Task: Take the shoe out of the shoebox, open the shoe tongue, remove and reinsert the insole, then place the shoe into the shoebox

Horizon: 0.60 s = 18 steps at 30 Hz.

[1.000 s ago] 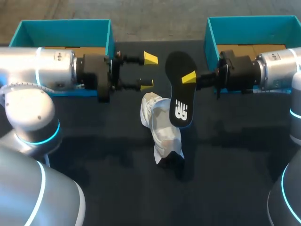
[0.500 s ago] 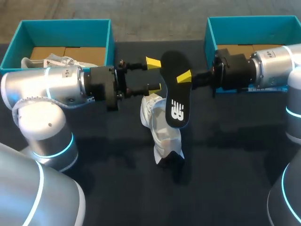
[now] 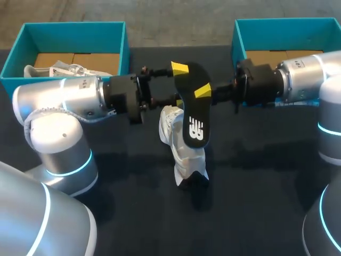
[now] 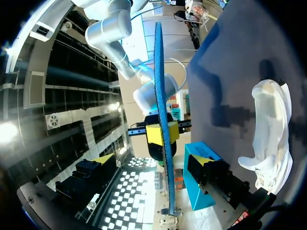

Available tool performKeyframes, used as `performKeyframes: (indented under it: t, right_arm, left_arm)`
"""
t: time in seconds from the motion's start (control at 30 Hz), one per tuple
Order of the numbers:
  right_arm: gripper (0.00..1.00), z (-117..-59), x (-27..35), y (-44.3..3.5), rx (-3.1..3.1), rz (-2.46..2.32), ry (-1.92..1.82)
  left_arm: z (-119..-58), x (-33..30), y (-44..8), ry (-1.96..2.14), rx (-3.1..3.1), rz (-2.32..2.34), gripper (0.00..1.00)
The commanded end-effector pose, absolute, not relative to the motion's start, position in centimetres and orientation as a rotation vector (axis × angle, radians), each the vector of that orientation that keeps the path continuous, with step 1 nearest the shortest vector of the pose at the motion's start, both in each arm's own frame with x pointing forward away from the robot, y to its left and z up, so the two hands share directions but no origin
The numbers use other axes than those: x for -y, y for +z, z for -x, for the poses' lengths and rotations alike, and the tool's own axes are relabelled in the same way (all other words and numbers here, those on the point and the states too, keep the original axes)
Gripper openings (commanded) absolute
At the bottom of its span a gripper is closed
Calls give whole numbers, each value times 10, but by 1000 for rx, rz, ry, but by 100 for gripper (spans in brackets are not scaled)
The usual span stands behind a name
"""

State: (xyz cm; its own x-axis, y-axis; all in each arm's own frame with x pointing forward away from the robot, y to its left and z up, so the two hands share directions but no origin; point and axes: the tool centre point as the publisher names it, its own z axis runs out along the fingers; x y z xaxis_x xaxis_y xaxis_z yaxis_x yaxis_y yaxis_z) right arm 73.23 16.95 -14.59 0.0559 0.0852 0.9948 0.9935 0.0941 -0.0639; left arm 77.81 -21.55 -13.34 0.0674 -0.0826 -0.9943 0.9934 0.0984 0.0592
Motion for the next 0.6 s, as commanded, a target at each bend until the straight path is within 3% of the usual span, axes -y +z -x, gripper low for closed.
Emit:
performKeyframes:
  t: [0.03, 0.33, 0.6]
  right_arm:
    - [0, -733, -176, -148, 1269, 1218, -1046]
    - [0, -732, -179, -150, 1267, 1211, -1042]
    - [0, -732, -180, -151, 1270, 1211, -1044]
  left_arm:
    - [-781, 220, -135, -1134, -1141, -1109, 88]
    - [-784, 223, -138, -1142, -1150, -1108, 45]
    - [-784, 226, -140, -1153, -1159, -1097, 36]
